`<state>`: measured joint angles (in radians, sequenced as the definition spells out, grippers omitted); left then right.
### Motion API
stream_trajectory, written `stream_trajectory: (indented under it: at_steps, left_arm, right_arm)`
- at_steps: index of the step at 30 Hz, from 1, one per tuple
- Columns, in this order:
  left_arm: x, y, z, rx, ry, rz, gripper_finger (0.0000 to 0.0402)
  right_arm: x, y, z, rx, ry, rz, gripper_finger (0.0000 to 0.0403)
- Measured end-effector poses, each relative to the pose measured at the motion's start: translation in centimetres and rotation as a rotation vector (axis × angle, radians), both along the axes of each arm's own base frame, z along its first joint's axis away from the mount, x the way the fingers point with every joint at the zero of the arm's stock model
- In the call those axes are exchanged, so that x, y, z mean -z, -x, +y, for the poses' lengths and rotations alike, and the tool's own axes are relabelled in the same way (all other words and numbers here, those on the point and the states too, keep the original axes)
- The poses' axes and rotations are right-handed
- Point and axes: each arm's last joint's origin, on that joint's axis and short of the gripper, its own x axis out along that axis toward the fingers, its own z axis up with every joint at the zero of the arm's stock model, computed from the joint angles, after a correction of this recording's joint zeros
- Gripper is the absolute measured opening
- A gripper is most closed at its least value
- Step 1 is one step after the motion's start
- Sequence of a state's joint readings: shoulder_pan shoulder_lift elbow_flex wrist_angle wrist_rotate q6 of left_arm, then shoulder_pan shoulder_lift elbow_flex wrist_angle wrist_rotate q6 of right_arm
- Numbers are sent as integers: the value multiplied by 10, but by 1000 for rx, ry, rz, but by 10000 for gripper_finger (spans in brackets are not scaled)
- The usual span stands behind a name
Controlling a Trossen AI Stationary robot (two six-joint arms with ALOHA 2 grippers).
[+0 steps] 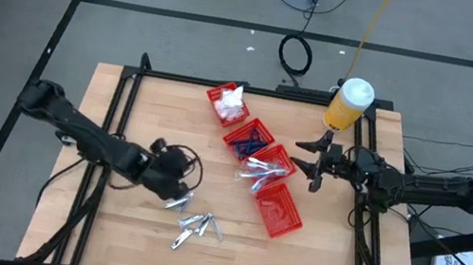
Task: Pick & Place Travel size toiletries
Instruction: Put the nail cutter into the bottom red bin
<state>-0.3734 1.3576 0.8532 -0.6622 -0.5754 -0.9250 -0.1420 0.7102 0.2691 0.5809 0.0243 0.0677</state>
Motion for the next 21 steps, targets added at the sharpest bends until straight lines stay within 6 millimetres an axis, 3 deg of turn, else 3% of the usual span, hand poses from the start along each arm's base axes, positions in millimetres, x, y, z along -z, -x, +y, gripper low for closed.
stream_trajectory:
  at_steps: [5,9,14,21]
  left_arm:
    - [-31,-22,-5,208,-324,-237,30]
    - [-44,-45,-6,326,-435,-366,37]
    - [-44,-70,3,429,-486,-473,29]
    - [-27,-104,30,531,-427,-651,29]
  right_arm:
    - [6,-14,7,-54,6,-7,221]
    - [12,-27,15,-101,11,-29,222]
    - [20,-41,26,-153,54,-65,221]
    - [19,-66,43,-225,52,-106,222]
